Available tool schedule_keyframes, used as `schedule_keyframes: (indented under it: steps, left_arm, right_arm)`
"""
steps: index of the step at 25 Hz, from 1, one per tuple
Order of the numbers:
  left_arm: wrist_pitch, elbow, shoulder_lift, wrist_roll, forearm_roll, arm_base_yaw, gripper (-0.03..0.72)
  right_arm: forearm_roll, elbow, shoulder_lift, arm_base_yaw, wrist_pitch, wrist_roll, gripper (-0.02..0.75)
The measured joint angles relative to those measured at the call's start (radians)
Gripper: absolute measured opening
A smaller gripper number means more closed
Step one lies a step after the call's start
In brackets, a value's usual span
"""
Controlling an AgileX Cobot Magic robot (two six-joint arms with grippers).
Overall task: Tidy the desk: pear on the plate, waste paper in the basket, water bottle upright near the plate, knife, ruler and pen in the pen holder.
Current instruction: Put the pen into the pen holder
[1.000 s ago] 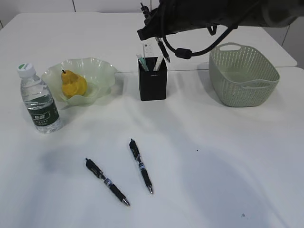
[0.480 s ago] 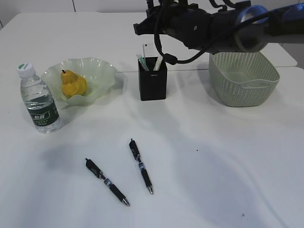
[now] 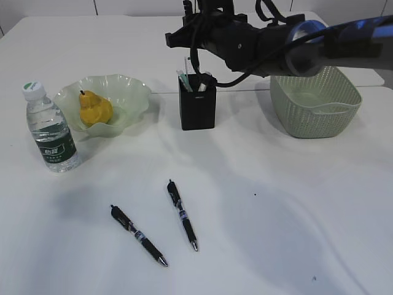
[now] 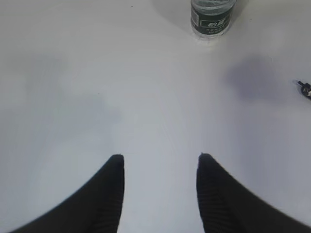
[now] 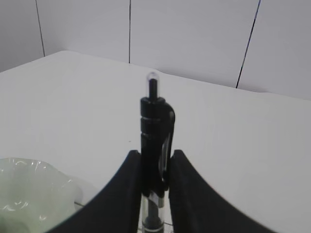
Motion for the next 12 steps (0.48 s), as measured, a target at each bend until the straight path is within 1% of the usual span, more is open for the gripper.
schedule_keyframes:
  steps: [4, 12]
  left_arm:
    - [0.000, 0.000, 0.000, 0.000, 0.000, 0.000, 0.341]
    - [0.000, 0.000, 0.000, 0.000, 0.000, 0.000, 0.341]
  right_arm:
    - [0.001, -0.027, 0.028, 0.000, -0.002, 0.008, 0.155]
    - [0.001, -0.029, 0.054, 0.000, 0.017, 0.012, 0.155]
